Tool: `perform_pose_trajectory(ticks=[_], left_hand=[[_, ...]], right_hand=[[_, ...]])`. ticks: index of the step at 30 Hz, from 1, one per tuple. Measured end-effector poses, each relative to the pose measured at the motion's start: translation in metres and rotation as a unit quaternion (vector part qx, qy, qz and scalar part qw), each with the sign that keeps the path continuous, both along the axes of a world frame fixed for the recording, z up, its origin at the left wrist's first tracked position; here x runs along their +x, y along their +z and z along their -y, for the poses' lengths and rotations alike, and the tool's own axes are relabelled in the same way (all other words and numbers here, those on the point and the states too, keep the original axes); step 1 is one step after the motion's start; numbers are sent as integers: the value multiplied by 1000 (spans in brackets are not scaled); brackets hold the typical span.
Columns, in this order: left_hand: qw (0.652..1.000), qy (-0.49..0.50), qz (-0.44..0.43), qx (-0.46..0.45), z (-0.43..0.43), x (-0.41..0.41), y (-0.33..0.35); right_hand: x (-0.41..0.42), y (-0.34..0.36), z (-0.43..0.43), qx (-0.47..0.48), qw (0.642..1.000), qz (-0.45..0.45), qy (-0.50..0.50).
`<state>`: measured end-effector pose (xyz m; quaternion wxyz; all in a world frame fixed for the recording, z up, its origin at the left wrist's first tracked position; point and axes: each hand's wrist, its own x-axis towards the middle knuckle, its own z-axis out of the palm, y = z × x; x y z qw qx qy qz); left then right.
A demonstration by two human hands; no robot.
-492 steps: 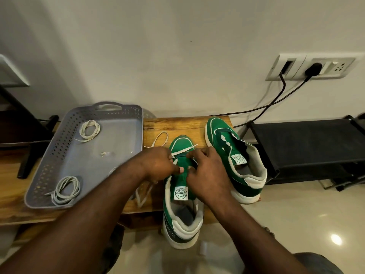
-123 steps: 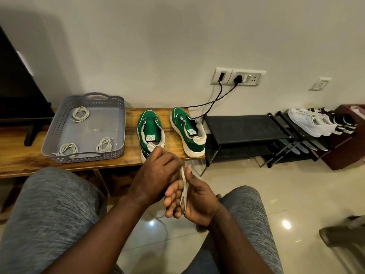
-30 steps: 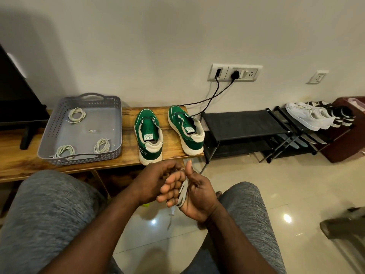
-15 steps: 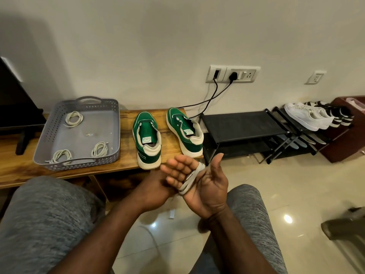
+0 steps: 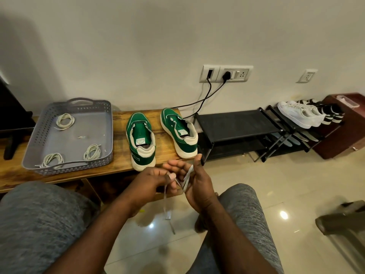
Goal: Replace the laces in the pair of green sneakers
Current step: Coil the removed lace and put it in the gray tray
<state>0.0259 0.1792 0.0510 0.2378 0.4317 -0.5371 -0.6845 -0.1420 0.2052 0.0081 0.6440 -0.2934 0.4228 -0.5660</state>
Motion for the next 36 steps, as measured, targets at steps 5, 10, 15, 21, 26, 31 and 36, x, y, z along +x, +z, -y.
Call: perform_pose_trajectory(ticks=[5,10,15,21,26,31,36], left_hand=[[984,150,-66,72,6,-1,-1],[965,225,-87,99,13,2,-3],[980,196,-24,-2,12,2,-5],[979,73,173,-83,16,2,-26],[893,-4,364,-266,12,7,-28],[959,-76,113,-250,11,3,-19],[965,-60,92,-237,11,1,-21]], right_hand=[[12,-4,-8,36,982,-169,80],[22,-8,-15,48,933,-290,209],[20,2,-19,32,946,-247,207],[11,6,-19,-2,987,-37,155],[10,10,-19,27,991,13,132],[7,4,-15,41,986,68,146],[4,10,-15,23,976,128,174]])
